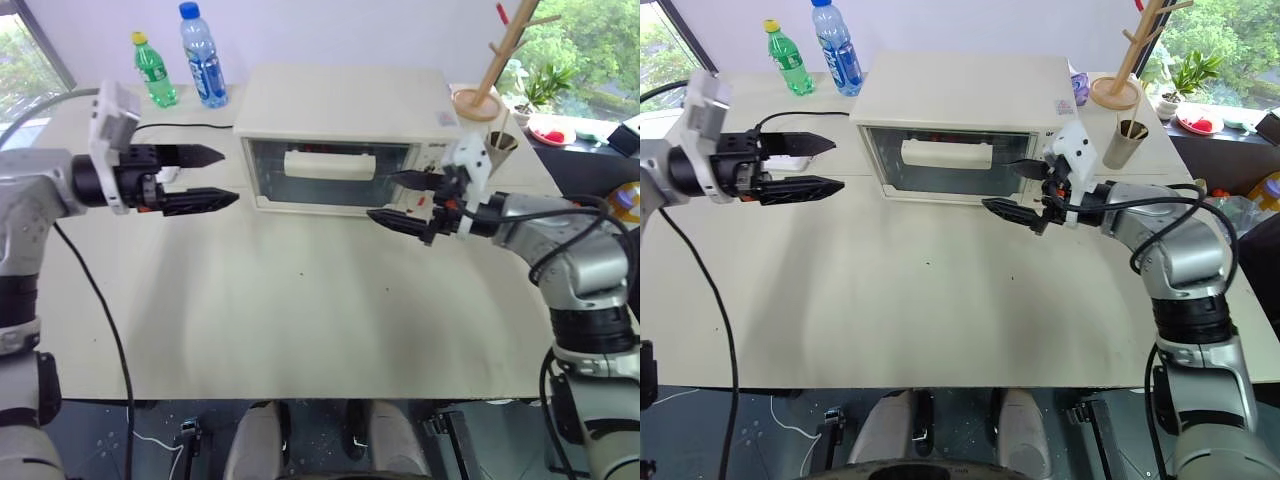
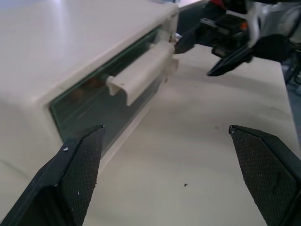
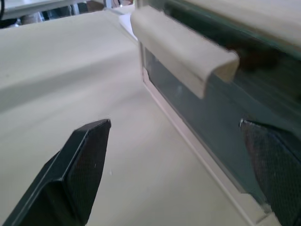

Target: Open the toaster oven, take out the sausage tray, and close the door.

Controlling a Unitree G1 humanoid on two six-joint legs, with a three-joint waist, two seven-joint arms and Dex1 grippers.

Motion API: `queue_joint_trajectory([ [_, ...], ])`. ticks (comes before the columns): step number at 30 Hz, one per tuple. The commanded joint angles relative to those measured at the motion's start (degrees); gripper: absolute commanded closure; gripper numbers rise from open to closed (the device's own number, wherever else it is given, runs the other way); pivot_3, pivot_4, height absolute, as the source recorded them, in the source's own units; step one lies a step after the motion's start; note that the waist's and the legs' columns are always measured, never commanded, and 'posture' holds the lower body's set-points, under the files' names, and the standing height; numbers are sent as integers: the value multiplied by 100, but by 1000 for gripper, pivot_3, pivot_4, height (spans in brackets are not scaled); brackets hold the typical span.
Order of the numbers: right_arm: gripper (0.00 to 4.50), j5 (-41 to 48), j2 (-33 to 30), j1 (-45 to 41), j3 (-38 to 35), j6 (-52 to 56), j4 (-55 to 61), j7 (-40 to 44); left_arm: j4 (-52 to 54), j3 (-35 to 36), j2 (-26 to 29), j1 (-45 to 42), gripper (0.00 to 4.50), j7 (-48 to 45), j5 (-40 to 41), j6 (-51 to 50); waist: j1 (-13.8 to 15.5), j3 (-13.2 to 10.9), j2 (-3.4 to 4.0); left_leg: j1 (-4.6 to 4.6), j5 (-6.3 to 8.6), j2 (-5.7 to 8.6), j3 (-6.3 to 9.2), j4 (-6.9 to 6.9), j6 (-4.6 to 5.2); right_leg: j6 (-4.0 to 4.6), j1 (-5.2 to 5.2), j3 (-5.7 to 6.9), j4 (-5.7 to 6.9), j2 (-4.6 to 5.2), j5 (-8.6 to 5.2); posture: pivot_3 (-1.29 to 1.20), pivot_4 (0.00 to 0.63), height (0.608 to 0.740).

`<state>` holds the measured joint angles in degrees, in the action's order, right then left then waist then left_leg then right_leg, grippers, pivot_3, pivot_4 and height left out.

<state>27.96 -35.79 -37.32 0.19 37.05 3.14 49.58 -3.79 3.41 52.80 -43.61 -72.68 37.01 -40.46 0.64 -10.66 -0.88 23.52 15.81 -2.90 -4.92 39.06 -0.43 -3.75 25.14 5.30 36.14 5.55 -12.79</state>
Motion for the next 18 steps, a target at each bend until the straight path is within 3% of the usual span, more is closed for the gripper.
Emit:
queue_joint_trajectory([
  [1,0,-214,186,-244,116,-362,-223,20,-25,-130,-99,-298,42,-189,-142,192,-6,0,-1,0,0,0,0,0,0,0,0,0,1,0,0,0,150,722],
  [8,0,-400,423,-489,328,-601,-393,181,-58,-176,-182,-342,42,-316,-234,226,-32,-2,-2,0,-1,-1,2,0,-1,0,3,0,6,-1,0,0,150,722],
  [18,0,-128,500,-385,343,-513,324,619,-91,-100,-285,-336,42,-272,-234,202,-27,-2,-2,0,-2,-2,4,2,-2,-1,2,0,8,-1,0,0,150,722],
])
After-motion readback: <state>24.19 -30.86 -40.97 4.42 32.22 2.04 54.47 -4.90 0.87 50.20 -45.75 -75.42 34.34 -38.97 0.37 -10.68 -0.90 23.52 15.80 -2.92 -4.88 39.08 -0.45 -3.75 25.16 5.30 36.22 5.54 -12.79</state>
